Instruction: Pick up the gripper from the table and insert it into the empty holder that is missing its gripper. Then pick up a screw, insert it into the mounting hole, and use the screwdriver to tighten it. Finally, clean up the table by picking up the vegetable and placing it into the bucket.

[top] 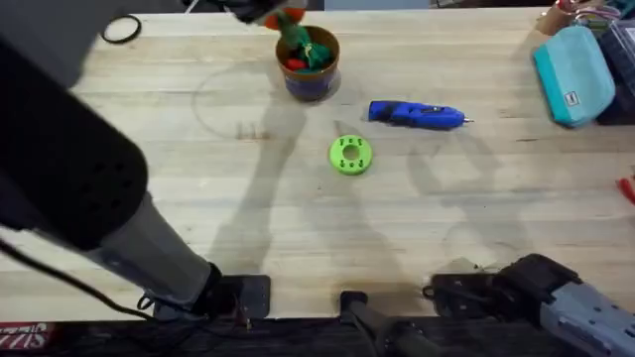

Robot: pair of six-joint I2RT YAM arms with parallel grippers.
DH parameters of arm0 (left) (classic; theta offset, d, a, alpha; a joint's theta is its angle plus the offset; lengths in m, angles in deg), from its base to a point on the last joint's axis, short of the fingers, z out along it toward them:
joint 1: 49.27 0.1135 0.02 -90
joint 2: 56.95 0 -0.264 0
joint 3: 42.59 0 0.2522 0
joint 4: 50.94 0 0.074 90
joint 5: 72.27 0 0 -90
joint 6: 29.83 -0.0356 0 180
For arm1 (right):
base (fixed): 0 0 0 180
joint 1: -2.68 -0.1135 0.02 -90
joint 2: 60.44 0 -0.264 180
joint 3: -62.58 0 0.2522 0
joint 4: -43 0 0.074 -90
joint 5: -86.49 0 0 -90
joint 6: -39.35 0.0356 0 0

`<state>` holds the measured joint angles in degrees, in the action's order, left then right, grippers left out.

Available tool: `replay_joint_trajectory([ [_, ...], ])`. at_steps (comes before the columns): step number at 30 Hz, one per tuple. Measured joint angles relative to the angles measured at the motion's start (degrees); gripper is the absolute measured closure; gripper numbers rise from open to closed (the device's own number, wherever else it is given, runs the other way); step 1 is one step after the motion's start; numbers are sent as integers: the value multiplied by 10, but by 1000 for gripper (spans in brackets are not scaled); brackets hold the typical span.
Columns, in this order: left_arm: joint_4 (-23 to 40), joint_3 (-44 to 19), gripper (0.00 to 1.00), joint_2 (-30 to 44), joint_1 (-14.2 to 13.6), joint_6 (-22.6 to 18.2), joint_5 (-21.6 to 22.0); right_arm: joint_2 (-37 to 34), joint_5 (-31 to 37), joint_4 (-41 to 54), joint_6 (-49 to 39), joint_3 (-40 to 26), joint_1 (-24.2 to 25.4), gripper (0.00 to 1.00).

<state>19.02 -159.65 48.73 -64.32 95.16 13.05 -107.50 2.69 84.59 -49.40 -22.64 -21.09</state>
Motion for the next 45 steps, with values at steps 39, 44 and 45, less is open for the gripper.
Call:
replay_joint_trajectory([
  [39, 130, 11, 14, -139, 16, -59, 27, 111, 0, 4, -11, -2, 0, 101],
  [44, 176, 2, 14, -248, 10, -144, 13, 144, 0, 45, -11, -9, 0, 101],
  [45, 187, 1, 14, -262, 10, -154, 12, 144, 0, 58, -9, -9, 0, 101],
])
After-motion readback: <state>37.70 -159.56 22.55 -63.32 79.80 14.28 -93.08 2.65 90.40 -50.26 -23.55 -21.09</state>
